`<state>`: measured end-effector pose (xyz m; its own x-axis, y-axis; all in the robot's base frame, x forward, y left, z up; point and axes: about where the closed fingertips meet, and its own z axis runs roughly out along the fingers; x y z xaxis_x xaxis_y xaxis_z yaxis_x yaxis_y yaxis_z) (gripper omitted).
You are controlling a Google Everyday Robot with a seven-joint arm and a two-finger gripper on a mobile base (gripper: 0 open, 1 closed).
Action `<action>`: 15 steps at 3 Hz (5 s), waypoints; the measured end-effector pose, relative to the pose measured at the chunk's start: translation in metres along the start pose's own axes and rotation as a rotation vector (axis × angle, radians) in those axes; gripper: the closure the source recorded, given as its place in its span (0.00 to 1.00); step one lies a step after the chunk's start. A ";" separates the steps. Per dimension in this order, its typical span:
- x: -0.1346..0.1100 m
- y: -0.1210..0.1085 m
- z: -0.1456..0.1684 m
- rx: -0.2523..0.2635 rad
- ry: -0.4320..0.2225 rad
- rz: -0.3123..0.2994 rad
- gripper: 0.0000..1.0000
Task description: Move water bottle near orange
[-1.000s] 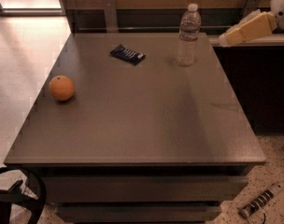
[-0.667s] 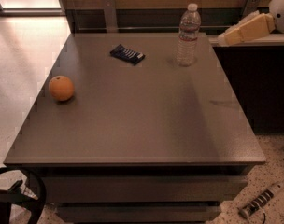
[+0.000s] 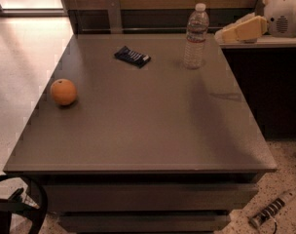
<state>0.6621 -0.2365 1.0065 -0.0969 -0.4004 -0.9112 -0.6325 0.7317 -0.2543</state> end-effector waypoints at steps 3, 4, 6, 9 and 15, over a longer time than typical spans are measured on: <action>0.033 -0.010 0.083 -0.078 -0.121 0.134 0.00; 0.043 -0.007 0.105 -0.105 -0.159 0.184 0.00; 0.052 0.007 0.138 -0.157 -0.238 0.262 0.12; 0.050 0.015 0.147 -0.174 -0.244 0.266 0.82; -0.026 0.118 0.111 -0.259 -0.230 0.206 1.00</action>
Offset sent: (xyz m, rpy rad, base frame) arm 0.0745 0.0183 -0.0610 0.2080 0.0122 0.0527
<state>0.6753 -0.0781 0.9643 -0.0856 -0.1047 -0.9908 -0.7933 0.6089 0.0042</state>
